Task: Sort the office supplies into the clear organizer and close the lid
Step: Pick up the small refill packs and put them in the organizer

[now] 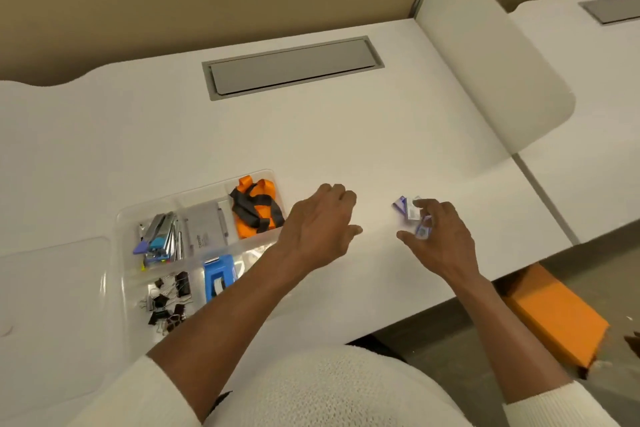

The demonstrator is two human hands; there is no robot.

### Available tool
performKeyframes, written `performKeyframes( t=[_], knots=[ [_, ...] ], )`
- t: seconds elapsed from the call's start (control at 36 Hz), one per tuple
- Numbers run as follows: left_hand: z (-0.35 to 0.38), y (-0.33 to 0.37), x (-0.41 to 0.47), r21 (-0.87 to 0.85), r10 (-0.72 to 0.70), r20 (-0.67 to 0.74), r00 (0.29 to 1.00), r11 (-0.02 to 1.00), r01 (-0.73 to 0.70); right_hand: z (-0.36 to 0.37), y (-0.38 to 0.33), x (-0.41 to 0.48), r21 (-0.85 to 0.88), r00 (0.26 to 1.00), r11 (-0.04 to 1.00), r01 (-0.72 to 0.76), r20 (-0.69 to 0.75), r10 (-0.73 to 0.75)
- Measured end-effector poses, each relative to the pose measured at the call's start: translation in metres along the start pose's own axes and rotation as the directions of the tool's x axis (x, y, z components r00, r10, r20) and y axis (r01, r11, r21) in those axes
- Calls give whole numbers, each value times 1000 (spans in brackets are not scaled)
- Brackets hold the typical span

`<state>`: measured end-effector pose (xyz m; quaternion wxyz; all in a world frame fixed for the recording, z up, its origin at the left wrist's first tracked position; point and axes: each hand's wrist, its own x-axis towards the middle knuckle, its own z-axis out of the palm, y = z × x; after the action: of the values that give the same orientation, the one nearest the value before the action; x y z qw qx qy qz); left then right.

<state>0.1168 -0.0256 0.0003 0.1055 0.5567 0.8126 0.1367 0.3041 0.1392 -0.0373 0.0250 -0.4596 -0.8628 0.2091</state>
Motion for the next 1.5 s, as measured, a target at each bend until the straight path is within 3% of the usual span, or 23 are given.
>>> performKeyframes(
  t=[0.19, 0.39, 0.56, 0.69, 0.86, 1.08, 1.19, 1.5],
  knots=[
    [57, 35, 70, 113, 195, 136, 971, 971, -210, 0, 54, 41, -99, 987, 993, -66, 136, 79],
    [99, 52, 114, 143, 269, 254, 929, 939, -312, 5, 72, 66, -71, 969, 997, -11, 245, 28],
    [115, 51, 131, 139, 334, 159, 929, 924, -356, 7, 76, 81, -71, 958, 993, 95, 278, -72],
    [123, 47, 133, 169, 381, 87, 920, 905, -391, 6, 84, 91, -74, 970, 991, 116, 223, -97],
    [123, 48, 129, 154, 316, 49, 948, 935, -319, 10, 93, 93, -40, 985, 994, 99, 146, -92],
    [126, 58, 132, 132, 330, 192, 924, 925, -358, 14, 94, 95, 60, 989, 997, 55, 134, -63],
    [124, 60, 132, 123, 320, 194, 927, 930, -347, 14, 98, 97, 96, 991, 995, -31, 133, 18],
    [115, 64, 122, -28, 76, 245, 967, 997, -72, 6, 83, 97, 117, 959, 973, -198, 230, 168]
  ],
)
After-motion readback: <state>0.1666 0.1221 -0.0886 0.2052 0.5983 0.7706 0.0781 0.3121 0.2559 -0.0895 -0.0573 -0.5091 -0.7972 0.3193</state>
